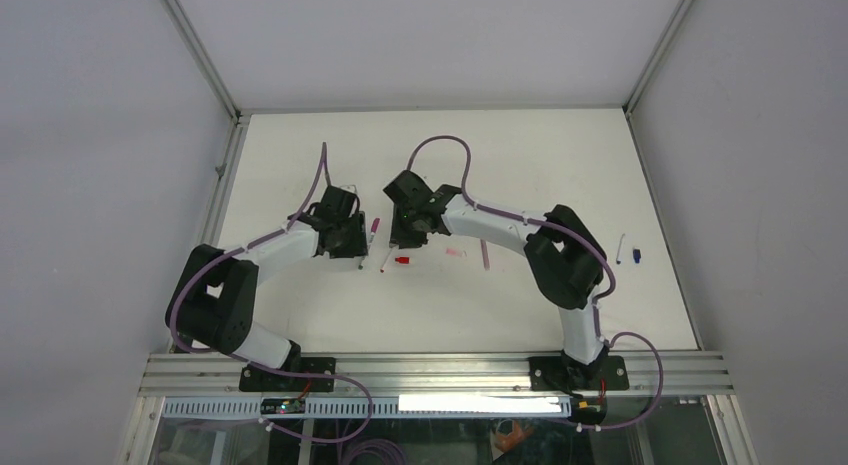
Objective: Insert the pens into the pen caps
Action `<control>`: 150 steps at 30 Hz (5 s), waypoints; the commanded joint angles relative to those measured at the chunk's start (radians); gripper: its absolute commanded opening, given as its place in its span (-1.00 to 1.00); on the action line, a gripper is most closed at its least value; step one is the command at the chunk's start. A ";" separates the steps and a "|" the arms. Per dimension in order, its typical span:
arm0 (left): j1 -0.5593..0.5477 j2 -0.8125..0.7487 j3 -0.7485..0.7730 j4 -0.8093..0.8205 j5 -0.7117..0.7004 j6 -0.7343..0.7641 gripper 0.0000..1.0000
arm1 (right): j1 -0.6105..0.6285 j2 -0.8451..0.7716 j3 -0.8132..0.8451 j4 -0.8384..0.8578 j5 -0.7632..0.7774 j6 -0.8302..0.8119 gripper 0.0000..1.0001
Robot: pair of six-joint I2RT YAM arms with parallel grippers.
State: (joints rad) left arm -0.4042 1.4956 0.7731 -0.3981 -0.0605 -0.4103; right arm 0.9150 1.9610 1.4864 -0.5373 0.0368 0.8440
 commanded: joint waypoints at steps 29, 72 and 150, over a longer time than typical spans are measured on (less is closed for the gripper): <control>0.019 -0.177 -0.063 0.077 0.058 -0.034 -0.17 | 0.000 0.259 0.334 -0.269 0.042 0.054 -0.45; 0.024 -0.239 -0.098 0.081 0.044 -0.051 -0.14 | 0.019 0.380 0.423 -0.357 0.050 -0.020 -0.65; 0.031 -0.324 -0.326 0.667 0.442 -0.194 -0.02 | 0.015 -0.122 0.024 0.137 0.058 -0.110 -1.00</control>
State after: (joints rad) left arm -0.3840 1.1725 0.4587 0.1864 0.3515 -0.5888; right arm 0.9329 1.8820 1.5173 -0.4450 0.1108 0.7155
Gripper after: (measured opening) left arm 0.500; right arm 0.025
